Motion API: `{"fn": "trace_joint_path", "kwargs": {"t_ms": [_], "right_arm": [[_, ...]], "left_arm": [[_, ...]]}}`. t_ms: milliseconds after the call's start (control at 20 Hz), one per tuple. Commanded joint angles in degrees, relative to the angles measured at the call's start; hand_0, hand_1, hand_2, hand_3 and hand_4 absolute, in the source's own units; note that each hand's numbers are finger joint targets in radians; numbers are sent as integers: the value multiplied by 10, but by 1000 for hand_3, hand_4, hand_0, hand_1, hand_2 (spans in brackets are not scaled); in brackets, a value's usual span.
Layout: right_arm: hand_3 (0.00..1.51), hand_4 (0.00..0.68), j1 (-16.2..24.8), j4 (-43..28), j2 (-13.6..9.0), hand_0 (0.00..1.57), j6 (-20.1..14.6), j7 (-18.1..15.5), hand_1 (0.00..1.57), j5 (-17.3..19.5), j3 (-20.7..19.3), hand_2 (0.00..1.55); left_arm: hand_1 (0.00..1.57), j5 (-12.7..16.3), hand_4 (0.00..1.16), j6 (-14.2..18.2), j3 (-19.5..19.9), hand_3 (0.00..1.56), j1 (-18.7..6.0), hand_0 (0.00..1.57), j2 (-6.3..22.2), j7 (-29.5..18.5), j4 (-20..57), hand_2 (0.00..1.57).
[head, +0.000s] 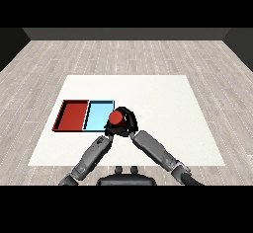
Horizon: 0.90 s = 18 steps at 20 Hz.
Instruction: Pick the red can and put it in the red box
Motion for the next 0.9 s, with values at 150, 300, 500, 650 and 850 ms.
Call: {"fn": "trace_joint_path", "kwargs": {"t_ms": [150, 300, 500, 650, 850], "right_arm": [[1376, 606, 37, -86, -24, 1535, 22, 49, 1535, 24, -15, 1459], [1378, 609, 29, -41, 5, 1471, -17, 13, 1471, 19, 33, 1447], [1378, 624, 16, -33, 5, 1442, -23, -1, 1442, -13, 29, 1442], [1254, 123, 7, -31, 5, 1324, -4, -18, 1324, -56, 11, 1316], [0, 0, 23, -44, 5, 0, 15, 54, 0, 57, -12, 0]], "left_arm": [[1550, -22, 912, 55, 24, 1410, -35, 1550, -7, 31, 21, 1505], [1571, 27, 1000, 87, 5, 1409, -40, 1571, -7, -45, 62, 1517], [1571, 9, 908, 123, -16, 1409, -20, 1571, -7, -44, 20, 1522], [1571, -12, 1080, 118, 6, 1436, -51, 1571, -7, 10, 8, 1527], [1571, -33, 1118, 110, 10, 1455, -18, 1571, -7, -2, -11, 1529]]}}
